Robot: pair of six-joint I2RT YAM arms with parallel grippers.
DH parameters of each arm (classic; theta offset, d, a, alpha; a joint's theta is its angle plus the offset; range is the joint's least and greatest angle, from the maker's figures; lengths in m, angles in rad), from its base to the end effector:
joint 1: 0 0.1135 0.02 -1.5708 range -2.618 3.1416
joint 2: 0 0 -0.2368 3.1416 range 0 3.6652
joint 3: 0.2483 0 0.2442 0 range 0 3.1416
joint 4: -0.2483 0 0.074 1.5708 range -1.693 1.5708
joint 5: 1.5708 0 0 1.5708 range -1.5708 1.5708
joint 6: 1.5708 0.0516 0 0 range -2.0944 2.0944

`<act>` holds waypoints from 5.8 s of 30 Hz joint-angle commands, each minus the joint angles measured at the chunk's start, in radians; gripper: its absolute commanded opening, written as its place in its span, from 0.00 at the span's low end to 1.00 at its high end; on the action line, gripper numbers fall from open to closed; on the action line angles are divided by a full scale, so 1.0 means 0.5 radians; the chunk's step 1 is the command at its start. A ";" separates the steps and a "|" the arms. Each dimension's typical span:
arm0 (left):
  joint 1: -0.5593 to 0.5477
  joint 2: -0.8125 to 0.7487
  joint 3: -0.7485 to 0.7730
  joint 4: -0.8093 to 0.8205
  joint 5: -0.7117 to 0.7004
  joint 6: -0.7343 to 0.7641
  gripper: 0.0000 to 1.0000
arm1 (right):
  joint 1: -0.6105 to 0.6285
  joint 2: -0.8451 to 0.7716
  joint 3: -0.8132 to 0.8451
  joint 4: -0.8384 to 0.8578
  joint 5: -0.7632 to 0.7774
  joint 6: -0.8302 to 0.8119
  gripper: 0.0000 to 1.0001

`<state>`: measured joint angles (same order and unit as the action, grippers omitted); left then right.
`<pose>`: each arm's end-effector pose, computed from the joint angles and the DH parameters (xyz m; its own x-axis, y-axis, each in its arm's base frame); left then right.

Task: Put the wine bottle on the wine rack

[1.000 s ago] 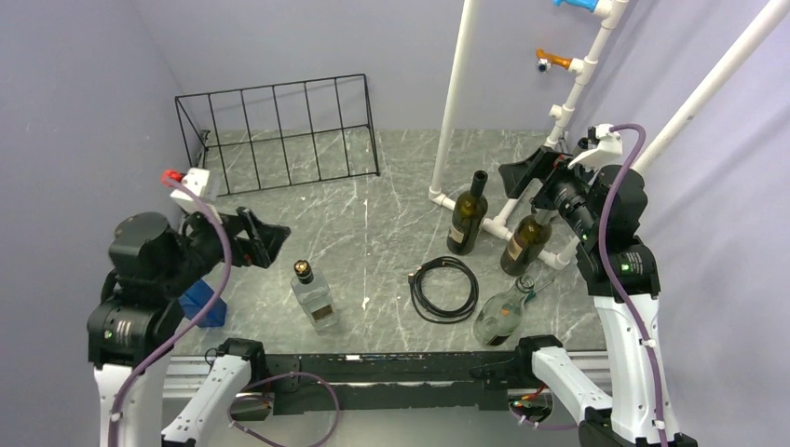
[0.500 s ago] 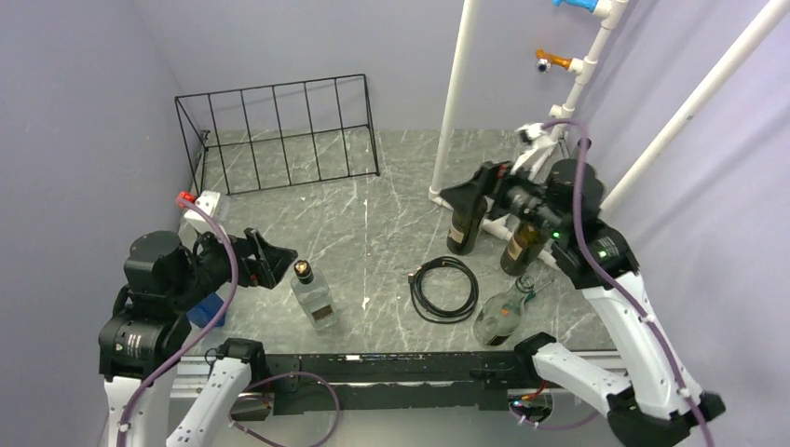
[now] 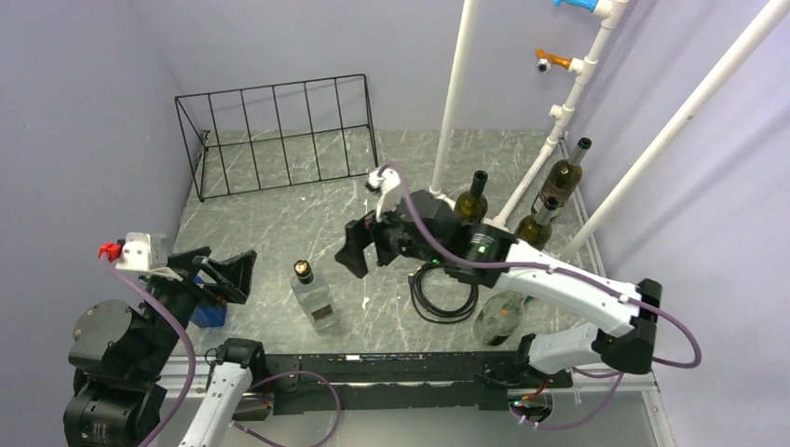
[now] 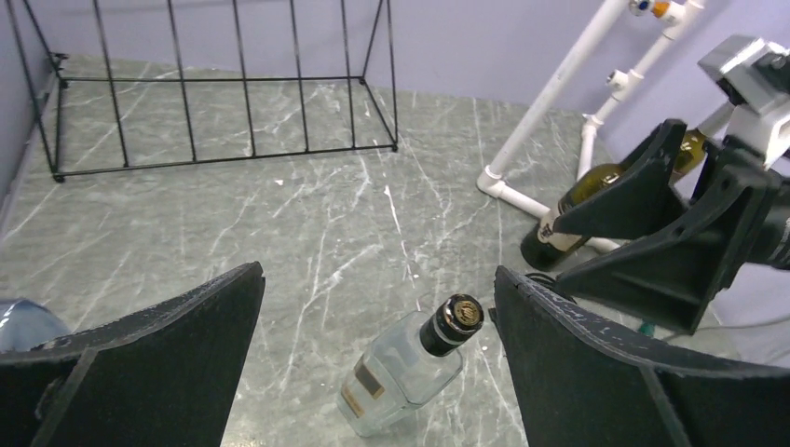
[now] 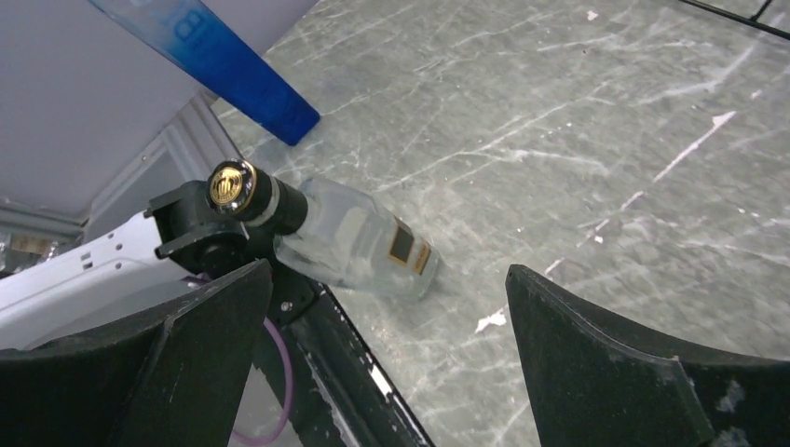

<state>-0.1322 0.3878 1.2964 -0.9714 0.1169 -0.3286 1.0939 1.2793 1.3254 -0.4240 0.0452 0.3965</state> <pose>0.0230 -0.0091 0.4188 -0.1384 -0.3049 -0.9423 0.2131 0.9200 -0.3290 0.1408 0.2675 0.3648 -0.4915 -0.1109 -0.8638 -0.7355 0.5840 0.3436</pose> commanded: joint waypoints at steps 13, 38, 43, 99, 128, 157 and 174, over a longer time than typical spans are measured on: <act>0.010 -0.051 -0.085 0.045 -0.181 -0.027 0.99 | 0.497 0.486 0.119 0.632 0.445 -0.091 0.90; 0.010 0.055 -0.534 0.326 0.425 0.095 1.00 | 0.272 0.439 0.020 0.770 0.489 0.079 0.00; 0.010 0.185 -0.652 0.463 0.816 0.160 1.00 | -0.081 0.226 -0.128 0.830 -0.101 0.272 0.00; -1.428 1.404 -0.223 0.705 0.051 0.202 0.46 | -0.611 -0.384 -0.379 0.860 -1.000 0.486 0.00; -1.311 1.939 0.286 0.803 -0.884 -0.016 0.00 | -0.623 -1.195 -0.487 -0.017 0.641 -0.132 1.00; -0.478 3.252 1.739 0.924 -0.380 0.076 0.00 | -0.623 -1.430 -0.730 0.091 1.045 -0.501 1.00; -0.447 3.556 1.962 1.165 -0.409 0.062 0.00 | -0.623 -1.366 -0.792 0.185 1.084 -0.548 1.00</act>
<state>-0.3531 2.1914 2.1826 -0.5690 -0.0872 -0.3012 0.7811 0.5865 0.9337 -0.3866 0.5690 0.1406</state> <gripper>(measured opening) 0.710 0.994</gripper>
